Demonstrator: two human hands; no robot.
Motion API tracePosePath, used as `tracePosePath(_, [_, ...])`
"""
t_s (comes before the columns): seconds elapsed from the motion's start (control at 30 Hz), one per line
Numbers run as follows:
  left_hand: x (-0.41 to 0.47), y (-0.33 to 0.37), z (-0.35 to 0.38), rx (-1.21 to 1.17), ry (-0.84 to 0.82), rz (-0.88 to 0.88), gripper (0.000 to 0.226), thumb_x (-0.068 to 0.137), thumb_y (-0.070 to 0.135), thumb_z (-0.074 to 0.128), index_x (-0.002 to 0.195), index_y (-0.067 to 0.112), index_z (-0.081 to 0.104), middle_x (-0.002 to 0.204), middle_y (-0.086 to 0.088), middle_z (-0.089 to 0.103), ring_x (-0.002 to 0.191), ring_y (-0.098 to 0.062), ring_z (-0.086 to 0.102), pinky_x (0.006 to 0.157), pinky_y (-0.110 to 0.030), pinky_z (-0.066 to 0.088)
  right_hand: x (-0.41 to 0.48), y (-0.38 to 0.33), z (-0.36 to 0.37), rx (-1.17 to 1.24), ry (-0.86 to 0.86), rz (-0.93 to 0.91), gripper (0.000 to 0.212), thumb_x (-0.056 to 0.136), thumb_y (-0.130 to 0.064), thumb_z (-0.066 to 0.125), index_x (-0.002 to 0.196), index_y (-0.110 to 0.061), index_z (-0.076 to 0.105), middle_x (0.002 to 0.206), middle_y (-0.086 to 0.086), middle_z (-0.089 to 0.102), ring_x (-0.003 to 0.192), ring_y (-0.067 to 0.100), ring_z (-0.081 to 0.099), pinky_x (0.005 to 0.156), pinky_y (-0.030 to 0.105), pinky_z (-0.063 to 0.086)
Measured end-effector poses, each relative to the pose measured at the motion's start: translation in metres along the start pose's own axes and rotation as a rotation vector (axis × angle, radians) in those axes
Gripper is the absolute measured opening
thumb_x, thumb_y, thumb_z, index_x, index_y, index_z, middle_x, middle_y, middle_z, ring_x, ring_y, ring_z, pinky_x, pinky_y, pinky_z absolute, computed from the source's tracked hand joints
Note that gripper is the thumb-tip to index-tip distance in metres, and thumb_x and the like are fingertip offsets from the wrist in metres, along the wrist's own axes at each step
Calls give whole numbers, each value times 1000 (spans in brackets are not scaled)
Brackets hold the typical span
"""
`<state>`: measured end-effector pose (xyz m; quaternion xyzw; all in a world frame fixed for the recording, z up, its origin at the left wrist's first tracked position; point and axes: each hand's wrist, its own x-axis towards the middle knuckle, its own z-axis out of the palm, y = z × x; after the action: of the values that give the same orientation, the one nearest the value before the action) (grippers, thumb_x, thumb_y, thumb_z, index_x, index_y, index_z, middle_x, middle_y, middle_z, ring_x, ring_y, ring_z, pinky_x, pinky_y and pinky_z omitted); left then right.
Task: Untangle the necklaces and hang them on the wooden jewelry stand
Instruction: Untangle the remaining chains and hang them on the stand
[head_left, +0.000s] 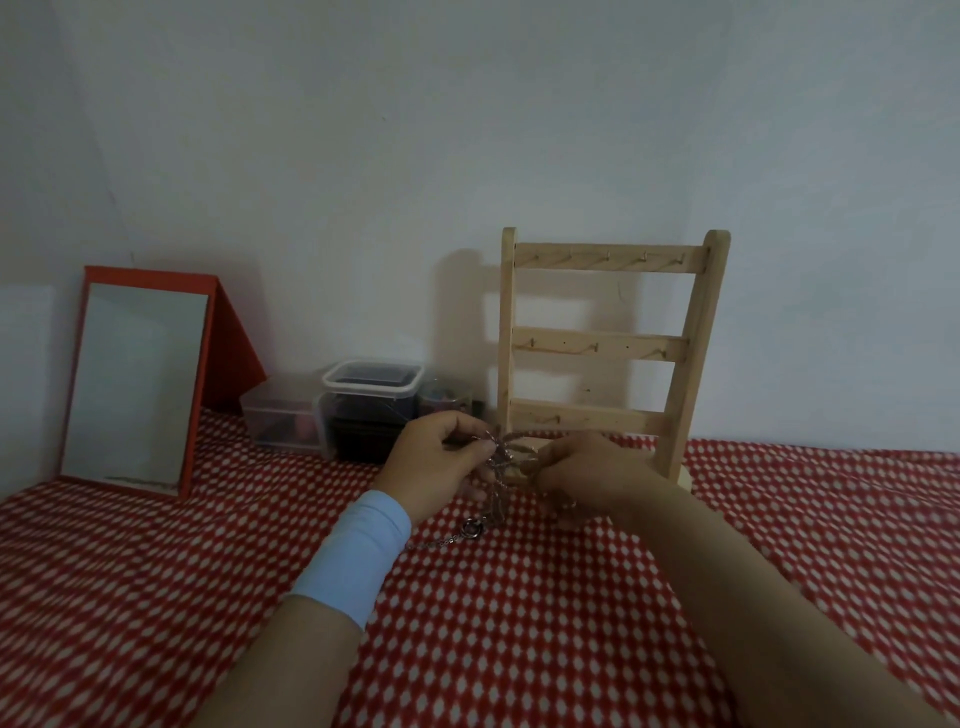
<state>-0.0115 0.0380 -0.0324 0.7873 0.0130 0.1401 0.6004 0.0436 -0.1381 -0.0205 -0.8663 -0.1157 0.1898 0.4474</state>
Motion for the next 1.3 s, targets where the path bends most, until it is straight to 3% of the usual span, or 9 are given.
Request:
tracePosePath(0.13, [1,-3,-2,88,35,41,9,93,8,64,94,16,66,86,-7,71,62,-16,70,50,-26,55,1,0,-4,-226,-118,-49,28,92,-5,67,112,-24,71,111,0,70,91,14,69,72,24,61])
tracePosePath(0.23, [0,-1,-2,114,7,58,8,92,10,64,93,17,67,84,-2,72,57,-17,69,50,-24,53,3,2,-2,-69,-78,-229,31,92,-16,68,121,-27,67,113,-8,70,106,10,65,95,32,54])
tracePosePath(0.37, [2,1,1,147,-12,92,6,91,11,67,93,17,67,84,2,72,51,-10,62,56,-19,53,2,-1,1,227,52,-412,7,93,-16,71,95,-13,77,85,1,77,78,10,71,74,24,57])
tracePosePath(0.47, [2,1,2,136,-57,77,13,88,18,71,100,19,67,92,5,73,73,-4,68,69,-17,54,2,-3,2,321,110,-443,14,95,-13,69,82,-9,74,75,4,75,71,13,70,74,30,59])
tracePosePath(0.7, [-1,-7,1,212,-365,-102,11,94,20,62,92,24,72,97,5,74,95,-9,68,91,-23,48,-4,-16,-1,900,7,-402,17,105,-14,51,97,-4,63,84,9,74,79,22,73,73,36,62])
tracePosePath(0.83, [1,-1,-15,144,-362,-127,21,95,13,58,77,10,68,64,-6,66,64,-19,64,72,-28,50,-3,-13,-10,1000,74,-313,12,106,-13,49,105,-5,58,78,9,66,64,21,66,55,32,58])
tracePosePath(0.97, [2,7,-35,355,-327,-131,36,92,28,63,58,19,66,62,-7,61,59,-16,57,63,-22,45,2,-6,-12,959,106,-260,12,106,-11,50,108,-7,61,83,9,57,57,20,62,45,25,42])
tracePosePath(1.13, [0,7,-40,428,-415,-184,24,94,32,60,78,25,78,74,12,71,71,-7,64,74,-22,46,10,6,-11,211,251,-96,20,103,-20,56,119,-13,65,86,8,66,58,14,60,49,23,48])
tracePosePath(1.3, [4,-2,-16,154,-541,-403,44,101,36,45,78,18,79,71,-1,64,52,-12,53,56,-25,42,9,10,-10,-750,-48,-69,19,93,-30,67,109,-35,75,114,-11,70,100,9,62,85,27,51])
